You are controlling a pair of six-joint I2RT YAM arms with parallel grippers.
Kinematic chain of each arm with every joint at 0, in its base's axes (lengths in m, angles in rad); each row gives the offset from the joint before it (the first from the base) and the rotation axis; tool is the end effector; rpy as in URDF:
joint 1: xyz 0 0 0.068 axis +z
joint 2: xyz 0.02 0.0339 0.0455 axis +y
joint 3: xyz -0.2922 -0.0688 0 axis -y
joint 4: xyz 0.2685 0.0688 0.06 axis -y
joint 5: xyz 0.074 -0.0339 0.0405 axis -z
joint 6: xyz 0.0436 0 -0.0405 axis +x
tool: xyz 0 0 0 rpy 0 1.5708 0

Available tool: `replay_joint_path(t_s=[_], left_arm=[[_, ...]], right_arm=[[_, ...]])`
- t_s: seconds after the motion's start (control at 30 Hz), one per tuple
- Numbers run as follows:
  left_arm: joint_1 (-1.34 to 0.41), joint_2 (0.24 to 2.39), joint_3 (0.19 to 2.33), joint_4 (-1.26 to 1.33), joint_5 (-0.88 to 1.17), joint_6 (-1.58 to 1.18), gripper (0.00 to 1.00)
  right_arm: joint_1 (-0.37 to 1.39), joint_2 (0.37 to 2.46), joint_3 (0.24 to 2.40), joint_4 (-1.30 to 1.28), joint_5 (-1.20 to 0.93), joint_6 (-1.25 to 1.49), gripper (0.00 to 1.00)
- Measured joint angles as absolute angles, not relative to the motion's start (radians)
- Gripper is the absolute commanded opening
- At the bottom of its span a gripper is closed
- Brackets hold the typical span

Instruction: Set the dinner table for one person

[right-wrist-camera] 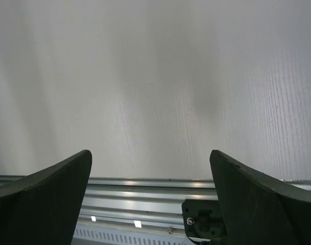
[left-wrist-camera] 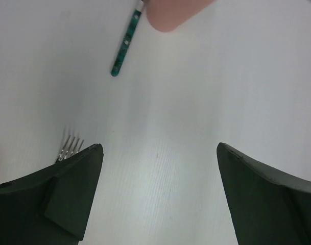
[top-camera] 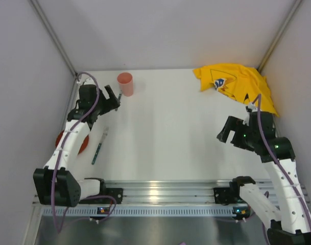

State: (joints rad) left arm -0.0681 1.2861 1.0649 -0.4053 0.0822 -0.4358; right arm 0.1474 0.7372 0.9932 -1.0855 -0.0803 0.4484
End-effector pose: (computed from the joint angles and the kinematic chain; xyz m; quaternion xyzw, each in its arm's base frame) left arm 0.3072 -0.0245 0.3247 -0.1443 0.8783 -0.1487 0.4309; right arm 0.1256 0.0222 0.3493 0.1253 0.9230 0.1420 0.3350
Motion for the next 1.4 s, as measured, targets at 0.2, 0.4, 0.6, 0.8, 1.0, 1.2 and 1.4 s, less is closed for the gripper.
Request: replay_joint_path(t_s=[0.2, 0.4, 0.6, 0.8, 1.0, 1.2, 1.4], left_arm=[[-0.052, 1.132, 1.082, -0.484, -0.157, -0.626, 0.99], [-0.097, 1.188, 0.991, -0.544, -0.057, -0.699, 0.99], [-0.151, 1.220, 1.086, -0.730, -0.109, -0.704, 0.99], [-0.150, 1.219, 1.122, -0.783, -0.101, -0.696, 0.99], [-0.150, 1.161, 1.096, -0.802, -0.013, -0.689, 0.99], [-0.150, 1.153, 1.078, -0.827, 0.012, -0.668, 0.99], [-0.150, 1.177, 1.076, -0.839, 0.015, -0.648, 0.99]], right_arm=[[0.149, 0.955, 1.140, -1.155, 0.019, 0.462, 1.00], [0.149, 1.373, 1.573, -1.127, 0.058, 0.455, 1.00], [0.134, 1.759, 1.917, -1.100, 0.004, 0.433, 1.00], [0.111, 2.236, 2.317, -1.065, -0.046, 0.421, 1.00], [0.060, 2.438, 2.363, -0.976, -0.052, 0.486, 1.00], [0.021, 2.462, 2.363, -0.846, -0.011, 0.554, 1.00], [0.011, 2.498, 2.381, -0.764, 0.007, 0.612, 0.94]])
